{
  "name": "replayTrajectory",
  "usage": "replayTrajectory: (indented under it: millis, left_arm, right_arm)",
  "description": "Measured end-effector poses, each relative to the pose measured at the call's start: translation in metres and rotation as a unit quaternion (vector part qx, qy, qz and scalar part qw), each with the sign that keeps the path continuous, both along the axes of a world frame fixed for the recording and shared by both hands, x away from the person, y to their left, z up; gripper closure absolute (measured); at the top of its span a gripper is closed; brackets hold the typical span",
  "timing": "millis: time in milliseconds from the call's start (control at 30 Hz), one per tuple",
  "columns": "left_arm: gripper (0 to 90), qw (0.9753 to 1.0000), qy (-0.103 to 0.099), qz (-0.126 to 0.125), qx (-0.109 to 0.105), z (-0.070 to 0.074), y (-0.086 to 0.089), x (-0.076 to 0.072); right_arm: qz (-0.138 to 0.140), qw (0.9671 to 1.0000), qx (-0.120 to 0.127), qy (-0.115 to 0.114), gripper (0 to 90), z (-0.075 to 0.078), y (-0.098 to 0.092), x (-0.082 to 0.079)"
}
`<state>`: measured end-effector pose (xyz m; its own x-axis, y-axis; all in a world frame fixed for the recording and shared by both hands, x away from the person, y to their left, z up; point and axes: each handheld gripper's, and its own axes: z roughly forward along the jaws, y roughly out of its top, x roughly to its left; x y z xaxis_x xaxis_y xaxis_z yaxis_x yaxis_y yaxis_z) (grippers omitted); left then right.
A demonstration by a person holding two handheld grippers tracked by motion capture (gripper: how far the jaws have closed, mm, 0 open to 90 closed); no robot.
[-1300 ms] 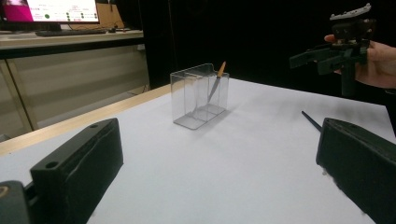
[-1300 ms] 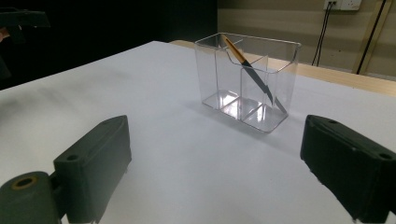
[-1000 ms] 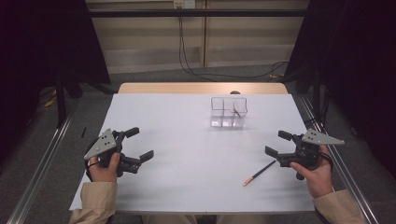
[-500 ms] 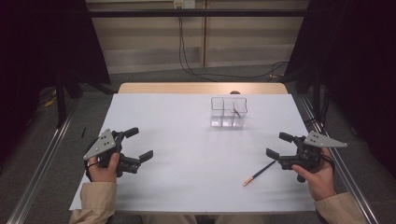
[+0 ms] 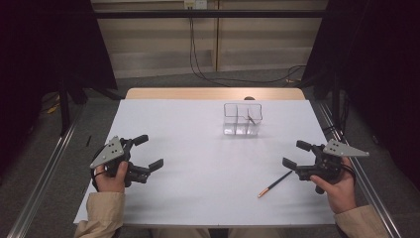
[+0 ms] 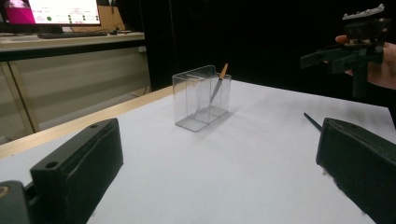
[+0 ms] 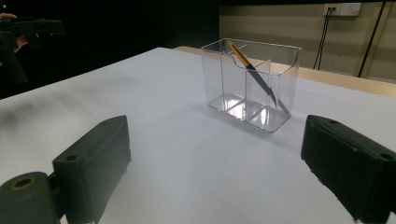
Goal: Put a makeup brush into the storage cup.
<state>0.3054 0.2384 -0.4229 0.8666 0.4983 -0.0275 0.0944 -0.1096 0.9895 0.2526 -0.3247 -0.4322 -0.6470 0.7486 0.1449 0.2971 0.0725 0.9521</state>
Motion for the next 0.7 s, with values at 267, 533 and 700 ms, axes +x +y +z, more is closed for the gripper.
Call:
replayTrajectory:
  millis: [267,533,700]
  left_arm:
    - [0.5,1.0000,0.005,0.004,-0.006,-0.001,0.001,0.001]
    - [0.5,1.0000,0.002,0.002,-0.002,-0.001,0.001,0.002]
    - [0.4,1.0000,0.002,0.002,0.000,0.000,0.000,0.001]
  right_arm:
    - [0.016,0.9998,-0.012,0.006,7.4,0.004,0.004,0.010]
    - [0.030,0.9991,-0.025,0.019,7.1,0.003,0.009,0.019]
    - [0.031,0.9987,-0.030,0.028,6.9,0.000,0.011,0.024]
